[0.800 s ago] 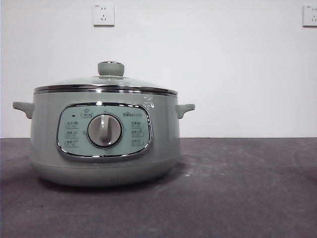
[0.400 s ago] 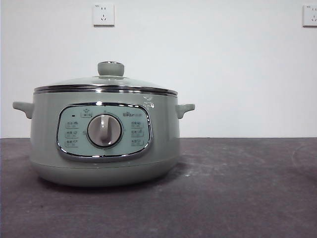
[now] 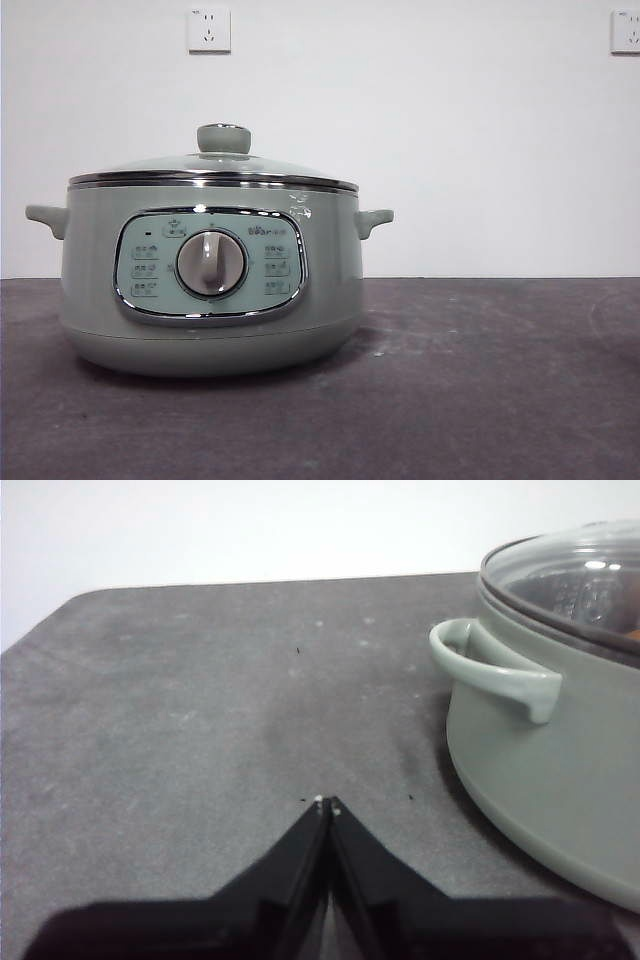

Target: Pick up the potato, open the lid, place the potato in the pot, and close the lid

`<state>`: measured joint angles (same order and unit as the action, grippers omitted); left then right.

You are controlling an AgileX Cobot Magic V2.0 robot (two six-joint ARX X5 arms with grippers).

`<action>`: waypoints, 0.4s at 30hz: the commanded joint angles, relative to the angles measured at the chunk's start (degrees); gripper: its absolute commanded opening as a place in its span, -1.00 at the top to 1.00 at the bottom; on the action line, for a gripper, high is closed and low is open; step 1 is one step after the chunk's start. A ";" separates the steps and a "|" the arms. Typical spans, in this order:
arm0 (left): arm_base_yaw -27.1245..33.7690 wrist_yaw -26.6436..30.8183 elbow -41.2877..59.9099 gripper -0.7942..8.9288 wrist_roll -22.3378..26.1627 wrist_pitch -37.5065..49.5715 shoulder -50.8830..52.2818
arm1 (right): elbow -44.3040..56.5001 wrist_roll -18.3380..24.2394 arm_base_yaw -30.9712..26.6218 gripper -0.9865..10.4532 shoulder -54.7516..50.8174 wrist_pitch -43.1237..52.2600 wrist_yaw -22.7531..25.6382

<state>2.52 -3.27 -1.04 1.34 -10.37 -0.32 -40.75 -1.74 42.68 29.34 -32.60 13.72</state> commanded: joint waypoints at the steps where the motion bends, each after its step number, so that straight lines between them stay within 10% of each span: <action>1: 0.20 -0.20 0.83 0.84 0.09 -0.33 0.17 | 0.22 -0.52 0.09 0.83 -0.13 0.35 0.15; 12: 0.17 0.22 0.83 0.84 -1.57 -0.15 0.15 | 0.22 -0.52 0.09 0.83 -0.13 0.35 0.15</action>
<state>2.52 -3.18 -1.04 0.36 -10.37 -0.32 -40.75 -1.74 42.68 29.34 -32.60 13.72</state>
